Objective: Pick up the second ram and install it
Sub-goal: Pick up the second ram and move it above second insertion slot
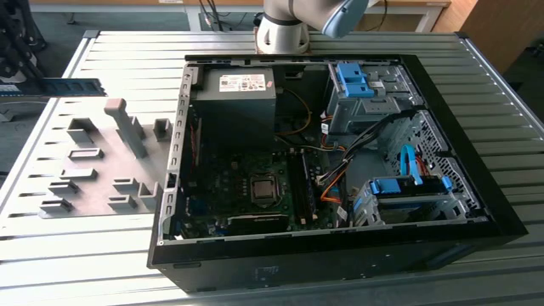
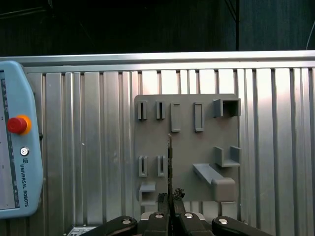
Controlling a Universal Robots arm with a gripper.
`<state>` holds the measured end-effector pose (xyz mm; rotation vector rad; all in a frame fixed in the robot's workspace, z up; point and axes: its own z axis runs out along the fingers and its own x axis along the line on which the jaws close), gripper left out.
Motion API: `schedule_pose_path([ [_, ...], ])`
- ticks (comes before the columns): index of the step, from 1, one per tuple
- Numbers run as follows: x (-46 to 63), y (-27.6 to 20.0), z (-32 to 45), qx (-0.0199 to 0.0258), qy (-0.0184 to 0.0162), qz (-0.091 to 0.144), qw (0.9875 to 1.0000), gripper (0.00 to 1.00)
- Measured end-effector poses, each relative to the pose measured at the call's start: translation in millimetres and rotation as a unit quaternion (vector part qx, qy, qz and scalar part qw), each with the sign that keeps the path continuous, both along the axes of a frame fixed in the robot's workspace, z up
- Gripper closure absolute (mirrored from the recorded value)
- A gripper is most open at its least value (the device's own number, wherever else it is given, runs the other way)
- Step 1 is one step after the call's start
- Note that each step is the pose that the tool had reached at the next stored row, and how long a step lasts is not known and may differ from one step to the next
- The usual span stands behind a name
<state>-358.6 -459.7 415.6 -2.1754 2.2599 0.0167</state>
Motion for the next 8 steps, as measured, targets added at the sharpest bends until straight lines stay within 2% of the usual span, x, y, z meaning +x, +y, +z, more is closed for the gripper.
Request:
schedule_pose_path([
  [8,4.0,0.0,0.0,0.0001,0.0000,0.000,1.0000,0.86],
])
